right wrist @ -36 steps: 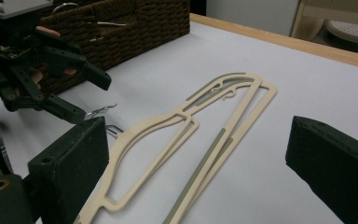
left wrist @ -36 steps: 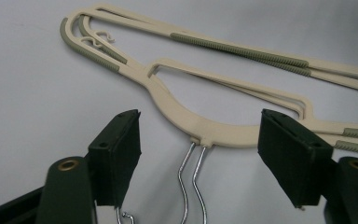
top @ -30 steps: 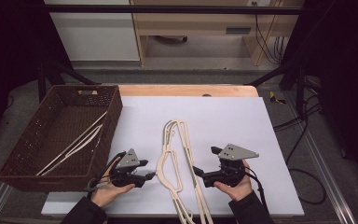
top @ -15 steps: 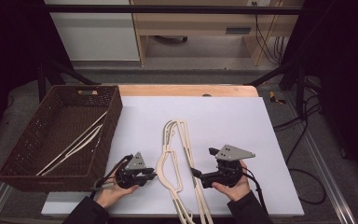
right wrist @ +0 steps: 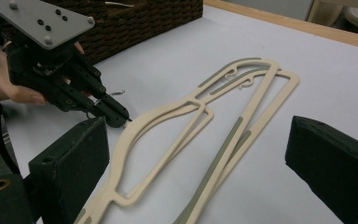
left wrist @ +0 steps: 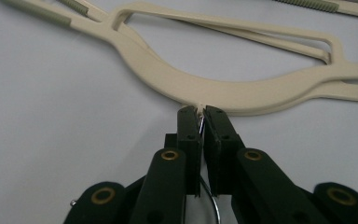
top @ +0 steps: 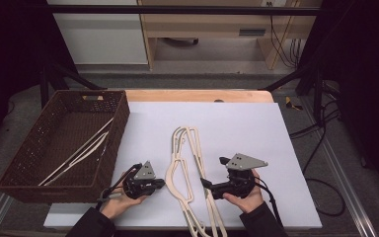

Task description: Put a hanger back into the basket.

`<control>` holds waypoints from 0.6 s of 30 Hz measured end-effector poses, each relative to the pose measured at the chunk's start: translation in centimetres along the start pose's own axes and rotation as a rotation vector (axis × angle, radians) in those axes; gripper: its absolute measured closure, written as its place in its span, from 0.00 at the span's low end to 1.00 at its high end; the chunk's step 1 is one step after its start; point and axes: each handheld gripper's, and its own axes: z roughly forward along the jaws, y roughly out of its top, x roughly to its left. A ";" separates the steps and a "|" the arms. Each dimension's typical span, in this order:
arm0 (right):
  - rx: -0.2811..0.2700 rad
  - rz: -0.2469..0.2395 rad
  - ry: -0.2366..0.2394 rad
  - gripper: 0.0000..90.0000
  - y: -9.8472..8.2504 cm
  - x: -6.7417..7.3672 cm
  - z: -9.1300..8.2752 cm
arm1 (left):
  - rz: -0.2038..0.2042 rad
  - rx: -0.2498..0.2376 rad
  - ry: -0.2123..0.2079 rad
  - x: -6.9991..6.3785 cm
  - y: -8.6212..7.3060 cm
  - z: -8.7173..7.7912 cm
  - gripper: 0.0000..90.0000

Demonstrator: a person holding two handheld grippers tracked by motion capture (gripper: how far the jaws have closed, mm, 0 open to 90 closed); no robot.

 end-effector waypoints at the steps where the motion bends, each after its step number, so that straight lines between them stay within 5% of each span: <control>1: 0.001 0.001 0.001 0.07 0.0 0.0 0.0 | 0.003 -0.001 -0.003 0.0 0.0 0.0 0.95; 7: 0.015 -0.003 0.010 0.08 -0.1 0.2 0.6 | 0.025 0.020 -0.001 -0.2 0.3 -0.1 0.98; 18: 0.039 -0.014 0.036 0.11 -0.2 1.0 1.9 | -0.023 0.015 0.003 -0.6 1.3 -1.4 0.99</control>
